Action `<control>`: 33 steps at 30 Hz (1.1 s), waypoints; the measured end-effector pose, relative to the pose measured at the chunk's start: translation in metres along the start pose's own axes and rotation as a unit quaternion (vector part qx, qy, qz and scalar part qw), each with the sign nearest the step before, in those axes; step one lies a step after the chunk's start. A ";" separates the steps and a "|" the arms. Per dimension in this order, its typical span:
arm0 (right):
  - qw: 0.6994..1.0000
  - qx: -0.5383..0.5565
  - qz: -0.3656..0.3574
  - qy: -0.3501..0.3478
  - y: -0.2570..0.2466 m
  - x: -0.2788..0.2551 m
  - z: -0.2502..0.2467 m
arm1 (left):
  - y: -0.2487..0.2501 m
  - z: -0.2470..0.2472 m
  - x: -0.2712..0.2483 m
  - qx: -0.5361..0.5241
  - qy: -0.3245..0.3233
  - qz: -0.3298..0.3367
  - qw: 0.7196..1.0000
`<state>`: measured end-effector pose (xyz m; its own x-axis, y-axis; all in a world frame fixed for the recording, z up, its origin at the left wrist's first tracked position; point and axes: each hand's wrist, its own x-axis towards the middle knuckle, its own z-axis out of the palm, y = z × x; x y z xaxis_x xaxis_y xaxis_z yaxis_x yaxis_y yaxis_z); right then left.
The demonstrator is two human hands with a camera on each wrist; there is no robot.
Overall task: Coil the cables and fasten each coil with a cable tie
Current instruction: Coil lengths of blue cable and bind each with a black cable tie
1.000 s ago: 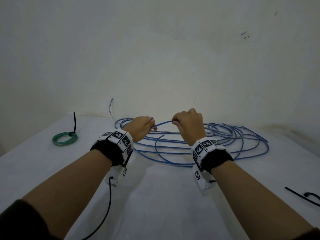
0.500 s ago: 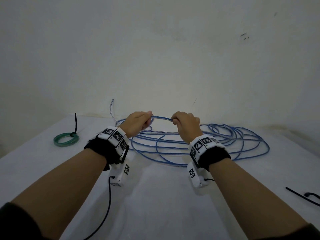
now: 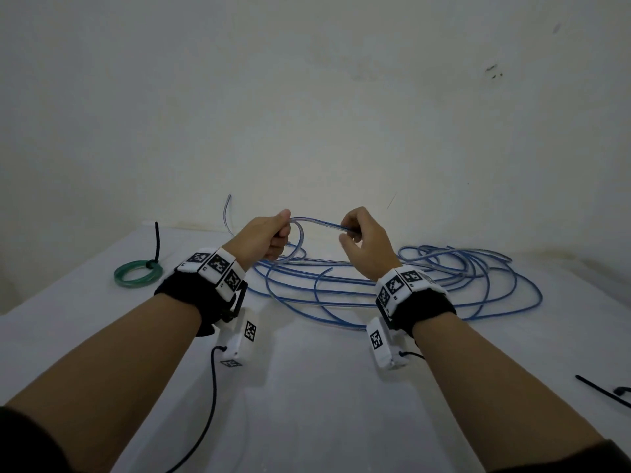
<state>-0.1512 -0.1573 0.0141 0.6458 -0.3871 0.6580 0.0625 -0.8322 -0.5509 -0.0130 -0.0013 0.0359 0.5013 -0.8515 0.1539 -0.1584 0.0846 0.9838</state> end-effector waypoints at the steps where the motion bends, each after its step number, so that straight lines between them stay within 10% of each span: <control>1: 1.000 -0.015 -0.016 0.019 0.002 0.000 0.001 | 0.000 -0.001 0.001 -0.015 0.005 0.001 1.000; 6: 0.970 -0.214 -0.016 0.113 0.014 0.001 0.009 | -0.001 0.001 0.001 -0.070 -0.015 -0.006 0.997; 21: 0.982 -0.094 0.165 0.023 0.020 0.001 0.020 | 0.013 0.001 -0.003 -0.235 -0.048 0.015 0.971; 33: 0.982 -0.082 0.168 -0.012 0.020 -0.002 0.024 | 0.015 0.006 -0.001 -0.265 -0.023 0.037 0.963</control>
<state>-0.1331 -0.1641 -0.0104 0.6266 -0.6428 0.4407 -0.2796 -0.7132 -0.6428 -0.0211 -0.0020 0.0502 0.4656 -0.8538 0.2329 0.2701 0.3877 0.8813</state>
